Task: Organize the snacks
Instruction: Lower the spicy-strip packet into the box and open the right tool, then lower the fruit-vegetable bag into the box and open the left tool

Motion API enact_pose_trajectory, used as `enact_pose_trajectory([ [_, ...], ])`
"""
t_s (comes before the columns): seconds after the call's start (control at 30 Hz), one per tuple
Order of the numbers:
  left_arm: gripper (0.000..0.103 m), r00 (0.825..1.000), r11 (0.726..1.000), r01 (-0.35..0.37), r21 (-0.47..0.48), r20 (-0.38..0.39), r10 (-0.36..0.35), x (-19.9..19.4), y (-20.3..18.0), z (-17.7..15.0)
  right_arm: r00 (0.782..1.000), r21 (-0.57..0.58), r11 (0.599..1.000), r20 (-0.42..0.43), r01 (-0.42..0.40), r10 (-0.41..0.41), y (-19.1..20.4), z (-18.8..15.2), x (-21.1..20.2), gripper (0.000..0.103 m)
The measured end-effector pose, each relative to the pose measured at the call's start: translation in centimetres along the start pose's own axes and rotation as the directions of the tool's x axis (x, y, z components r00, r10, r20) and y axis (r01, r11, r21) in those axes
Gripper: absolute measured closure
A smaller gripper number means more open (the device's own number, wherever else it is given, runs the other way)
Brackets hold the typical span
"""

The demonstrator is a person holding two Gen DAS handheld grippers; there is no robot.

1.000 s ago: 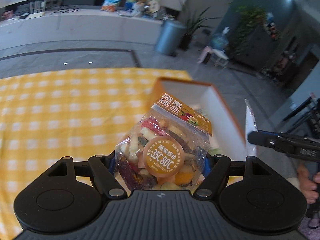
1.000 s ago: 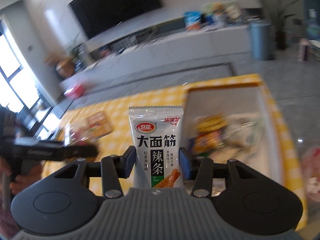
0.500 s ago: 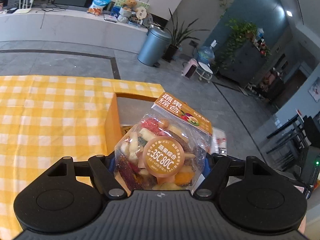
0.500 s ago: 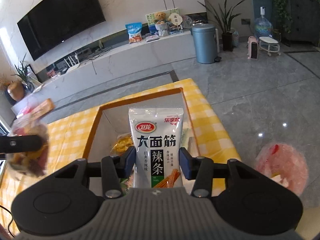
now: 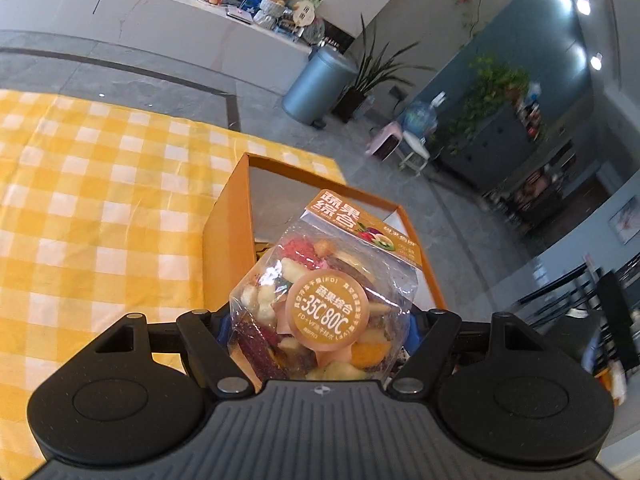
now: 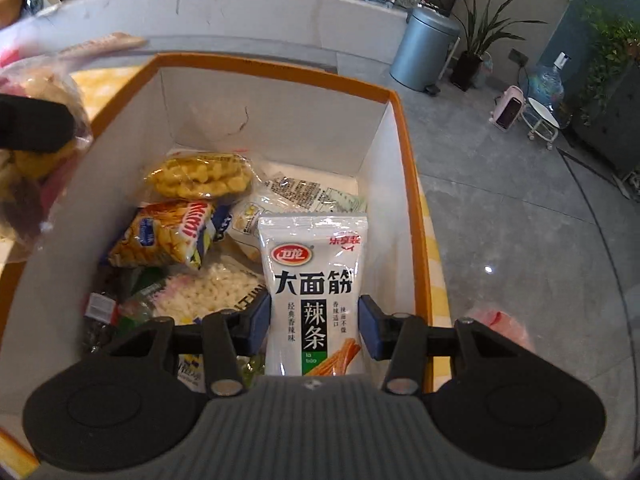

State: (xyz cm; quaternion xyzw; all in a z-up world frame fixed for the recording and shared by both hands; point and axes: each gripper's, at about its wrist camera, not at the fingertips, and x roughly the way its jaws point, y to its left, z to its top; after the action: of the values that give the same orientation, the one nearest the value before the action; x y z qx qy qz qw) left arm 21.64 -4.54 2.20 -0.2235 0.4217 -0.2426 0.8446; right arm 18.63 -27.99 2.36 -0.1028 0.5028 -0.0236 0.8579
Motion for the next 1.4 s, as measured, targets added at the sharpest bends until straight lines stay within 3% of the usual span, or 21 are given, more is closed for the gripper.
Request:
enact_pose_trajectory([
  [0.1, 0.019, 1.000, 1.000, 0.009, 0.010, 0.011, -0.009, -0.2, 0.1, 0.2, 0.998, -0.032, 0.998, -0.028, 0.059, -0.059, 0.8, 0.8, 0.7, 0.055],
  [0.23, 0.019, 0.999, 0.999, 0.030, -0.023, 0.017, -0.030, -0.6, 0.5, 0.1, 0.991, -0.025, 0.991, 0.001, 0.134, -0.134, 1.4, 1.4, 0.3, 0.040],
  [0.33, 0.019, 0.999, 0.998, 0.050, -0.046, 0.005, -0.050, -0.3, 1.0, 0.4, 0.995, 0.067, 0.994, 0.036, 0.090, -0.092, 0.6, 2.1, -1.8, 0.034],
  [0.43, 0.019, 1.000, 1.000, 0.012, -0.027, 0.028, -0.012, -0.7, 0.7, 0.4, 0.992, 0.179, 0.983, 0.112, 0.034, -0.055, -0.4, 3.6, -4.5, 0.024],
  [0.53, 0.019, 0.999, 0.999, -0.033, 0.008, 0.034, 0.032, -1.0, -0.2, 0.2, 0.991, 0.157, 0.986, 0.108, 0.063, -0.080, -0.4, 5.4, -6.0, 0.020],
  [0.6, 0.019, 0.997, 0.997, -0.079, 0.023, 0.022, 0.079, -1.1, -1.1, 0.1, 0.990, 0.230, 0.971, 0.111, 0.063, -0.090, -1.2, 6.2, -6.8, 0.020],
  [0.67, 0.019, 0.993, 0.992, -0.115, 0.049, 0.008, 0.114, -1.5, -1.9, 0.1, 0.983, 0.327, 0.945, 0.176, -0.015, -0.045, -2.3, 5.7, -7.5, 0.019],
  [0.73, 0.019, 0.988, 0.982, -0.153, 0.113, 0.005, 0.153, -1.9, -3.1, 0.2, 0.976, 0.341, 0.934, 0.217, -0.108, 0.034, -2.9, 4.6, -7.4, 0.020],
  [0.83, 0.019, 0.970, 0.951, -0.239, 0.196, 0.017, 0.241, -2.2, -5.0, 0.1, 0.974, 0.341, 0.927, 0.208, -0.157, 0.088, -3.5, 2.5, -6.0, 0.022],
  [0.9, 0.019, 0.960, 0.939, -0.278, 0.205, 0.011, 0.281, -2.3, -6.1, 0.1, 0.966, 0.410, 0.883, 0.208, -0.227, 0.152, -4.4, 0.8, -5.0, 0.024],
  [0.93, 0.019, 0.957, 0.934, -0.282, 0.218, 0.002, 0.289, -2.4, -6.6, 0.1, 0.962, 0.436, 0.862, 0.199, -0.258, 0.187, -5.1, 0.3, -4.5, 0.024],
  [1.0, 0.019, 0.956, 0.927, -0.283, 0.248, -0.008, 0.294, -2.1, -7.4, 0.2, 0.969, 0.448, 0.862, 0.165, -0.239, 0.183, -5.9, -0.3, -4.1, 0.030],
  [1.17, 0.019, 0.959, 0.915, -0.258, 0.310, -0.030, 0.281, -0.7, -9.5, 0.6, 0.934, 0.449, 0.824, 0.247, -0.345, 0.257, -7.2, -2.0, -4.9, 0.026],
  [1.27, 0.019, 0.963, 0.909, -0.227, 0.349, -0.058, 0.262, 1.5, -10.4, 1.3, 0.921, 0.442, 0.813, 0.271, -0.378, 0.281, -7.5, -2.5, -4.8, 0.026],
  [1.4, 0.019, 0.958, 0.878, -0.220, 0.425, -0.075, 0.276, 6.1, -11.5, 2.4, 0.901, 0.444, 0.788, 0.281, -0.427, 0.330, -8.1, -2.8, -4.2, 0.026],
])
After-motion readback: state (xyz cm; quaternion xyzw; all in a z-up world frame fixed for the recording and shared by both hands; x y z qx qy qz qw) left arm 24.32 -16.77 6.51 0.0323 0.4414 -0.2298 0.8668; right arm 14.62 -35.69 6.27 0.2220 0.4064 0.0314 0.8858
